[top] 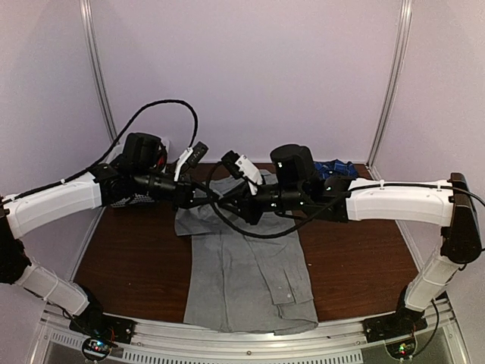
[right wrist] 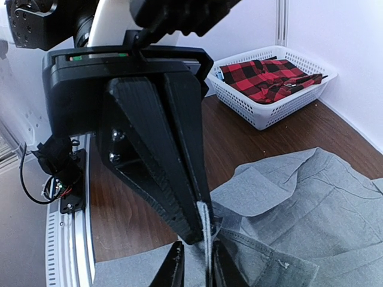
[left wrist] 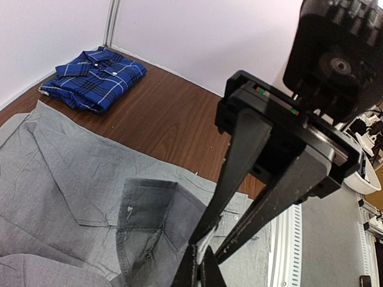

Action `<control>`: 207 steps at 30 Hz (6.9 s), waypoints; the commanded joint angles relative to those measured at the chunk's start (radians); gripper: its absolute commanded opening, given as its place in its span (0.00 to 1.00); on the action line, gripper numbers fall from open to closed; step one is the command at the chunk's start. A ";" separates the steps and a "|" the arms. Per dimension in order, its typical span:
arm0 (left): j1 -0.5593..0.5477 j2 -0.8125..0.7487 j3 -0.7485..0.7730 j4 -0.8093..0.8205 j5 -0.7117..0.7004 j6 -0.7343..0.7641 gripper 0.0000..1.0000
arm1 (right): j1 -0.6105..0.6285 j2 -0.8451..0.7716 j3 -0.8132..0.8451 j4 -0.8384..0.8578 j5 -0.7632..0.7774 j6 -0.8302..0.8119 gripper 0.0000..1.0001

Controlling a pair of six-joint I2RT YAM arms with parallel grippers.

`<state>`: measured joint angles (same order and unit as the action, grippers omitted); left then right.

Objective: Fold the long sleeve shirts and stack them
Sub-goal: Pass from the left arm to the right, then pick up the shirt from the corner of the board, then fold the 1/3-folded shirt at the center of the board.

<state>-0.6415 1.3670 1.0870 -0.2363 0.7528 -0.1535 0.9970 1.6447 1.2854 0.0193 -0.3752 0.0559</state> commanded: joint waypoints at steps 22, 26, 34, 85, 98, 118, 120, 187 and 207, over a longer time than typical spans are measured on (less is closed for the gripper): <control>-0.003 -0.169 -0.053 -0.062 -0.544 -0.352 0.34 | -0.048 -0.102 0.061 -0.129 0.511 0.164 0.00; -0.003 -0.187 -0.067 -0.159 -0.551 -0.398 0.33 | -0.100 -0.136 0.073 -0.161 0.537 0.183 0.00; -0.004 -0.196 -0.158 -0.364 -0.524 -0.548 0.30 | -0.146 -0.218 0.127 -0.197 0.571 0.142 0.00; -0.556 -0.048 -0.422 -0.441 -0.775 -1.071 0.00 | -0.209 -0.284 0.064 -0.210 0.474 0.110 0.00; -0.543 -0.035 -0.375 -0.401 -0.677 -0.995 0.24 | -0.209 -0.279 0.084 -0.219 0.454 0.119 0.00; -0.693 0.220 -0.287 -0.459 -0.764 -1.089 0.27 | -0.208 -0.314 0.047 -0.245 0.389 0.136 0.00; -0.696 0.218 -0.311 -0.459 -0.762 -1.100 0.22 | -0.209 -0.316 0.043 -0.242 0.384 0.141 0.00; -0.667 0.360 0.137 -0.393 -0.492 -0.500 0.00 | -0.273 -0.423 0.069 -0.320 0.793 0.046 0.00; -0.499 0.208 0.105 -0.233 -0.411 -0.495 0.38 | -0.272 -0.436 -0.037 -0.296 0.411 0.134 0.00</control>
<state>-1.2400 1.7000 1.1973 -0.5648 0.3405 -0.6491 0.7284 1.2297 1.2808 -0.2962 0.1566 0.1471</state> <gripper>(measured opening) 0.378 0.008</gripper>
